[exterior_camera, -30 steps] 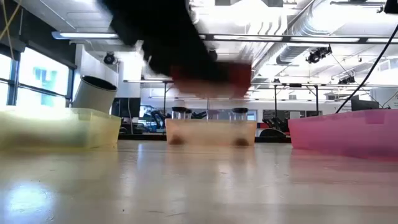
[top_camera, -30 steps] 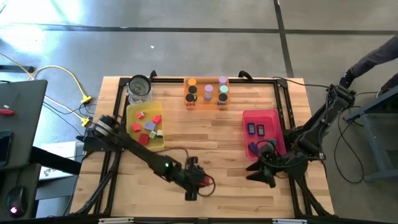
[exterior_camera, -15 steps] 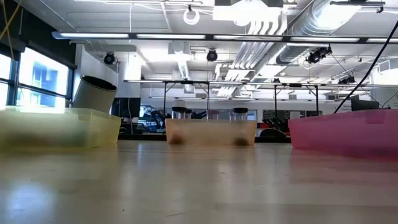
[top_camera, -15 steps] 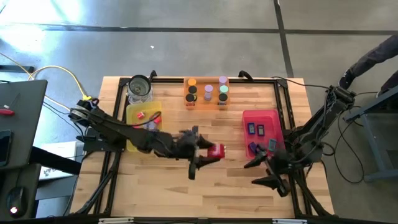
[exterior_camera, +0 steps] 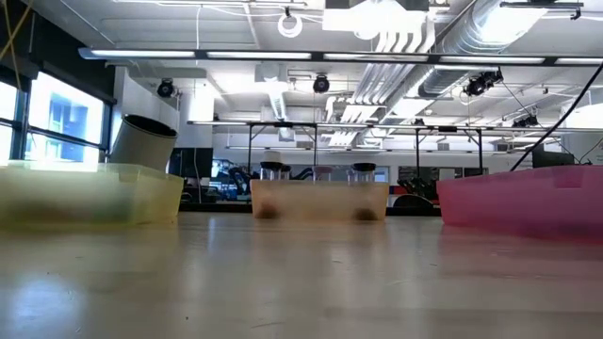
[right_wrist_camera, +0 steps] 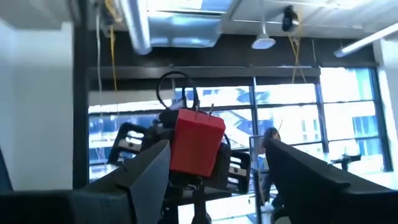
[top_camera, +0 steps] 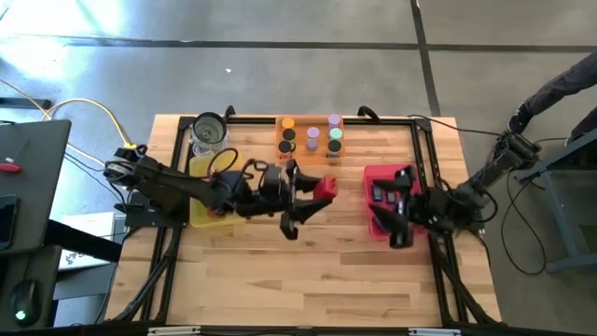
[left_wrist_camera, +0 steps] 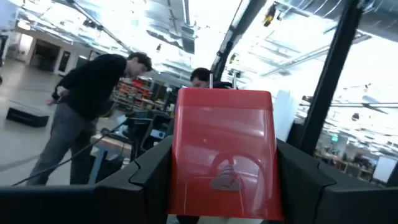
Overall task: Pick & Place Office items
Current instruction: Put the red charger in the yellow bin
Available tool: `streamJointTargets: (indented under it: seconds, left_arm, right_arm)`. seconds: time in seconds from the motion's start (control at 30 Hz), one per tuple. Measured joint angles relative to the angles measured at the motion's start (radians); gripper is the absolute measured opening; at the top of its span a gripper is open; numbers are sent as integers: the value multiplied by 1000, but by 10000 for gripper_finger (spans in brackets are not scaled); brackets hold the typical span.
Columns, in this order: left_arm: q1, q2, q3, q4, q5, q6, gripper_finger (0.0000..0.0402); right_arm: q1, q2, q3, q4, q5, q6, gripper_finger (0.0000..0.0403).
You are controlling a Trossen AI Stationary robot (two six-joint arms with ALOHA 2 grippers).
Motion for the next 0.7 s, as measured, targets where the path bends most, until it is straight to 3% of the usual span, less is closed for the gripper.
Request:
streamJointTargets:
  seconds: [0.3,0.7]
  left_arm:
    - [114,0,0,-46,241,-71,200]
    - [253,7,0,-170,383,-156,200]
  right_arm:
    - [-186,0,0,-54,-147,332,254]
    - [-255,32,0,-118,-144,366,254]
